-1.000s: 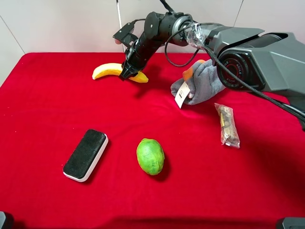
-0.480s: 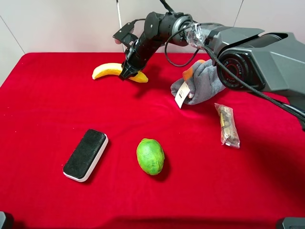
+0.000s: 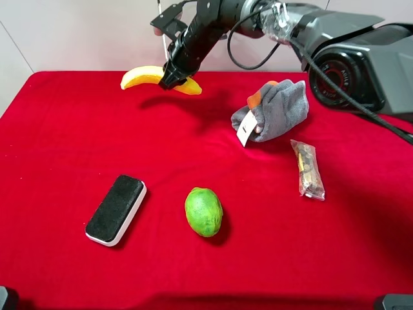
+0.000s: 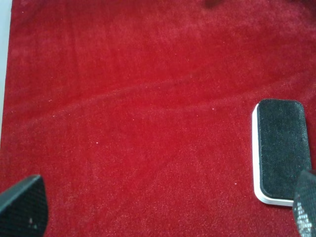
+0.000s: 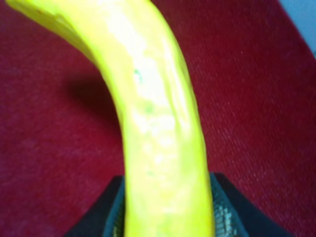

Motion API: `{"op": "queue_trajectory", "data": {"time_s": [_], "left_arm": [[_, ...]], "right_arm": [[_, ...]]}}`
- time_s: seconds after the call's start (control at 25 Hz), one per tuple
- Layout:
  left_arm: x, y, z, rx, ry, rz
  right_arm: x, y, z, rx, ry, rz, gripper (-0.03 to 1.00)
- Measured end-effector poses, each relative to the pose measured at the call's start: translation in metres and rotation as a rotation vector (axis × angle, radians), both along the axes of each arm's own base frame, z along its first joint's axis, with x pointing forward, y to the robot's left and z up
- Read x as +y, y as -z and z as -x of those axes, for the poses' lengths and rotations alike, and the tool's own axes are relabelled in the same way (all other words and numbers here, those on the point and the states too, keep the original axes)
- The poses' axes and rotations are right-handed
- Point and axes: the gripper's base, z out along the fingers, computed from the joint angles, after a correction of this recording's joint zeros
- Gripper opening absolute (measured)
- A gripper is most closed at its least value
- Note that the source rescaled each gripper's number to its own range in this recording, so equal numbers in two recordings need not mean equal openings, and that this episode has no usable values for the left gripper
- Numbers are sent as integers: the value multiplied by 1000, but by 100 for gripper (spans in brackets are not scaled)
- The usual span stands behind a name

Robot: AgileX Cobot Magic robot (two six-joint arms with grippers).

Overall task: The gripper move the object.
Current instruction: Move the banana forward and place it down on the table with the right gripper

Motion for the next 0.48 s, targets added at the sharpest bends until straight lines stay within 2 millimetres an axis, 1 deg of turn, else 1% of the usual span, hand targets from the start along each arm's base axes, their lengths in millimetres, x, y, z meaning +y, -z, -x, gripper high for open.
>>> {"op": "queue_trajectory", "data": {"time_s": [0.2,0.48], "left_arm": [[0,0,0,0,0,0],[0,0,0,0,0,0]], "right_arm": [[-3,-11,7,37,-24,52,0],[4,-30,22,49,-67,83,0]]}}
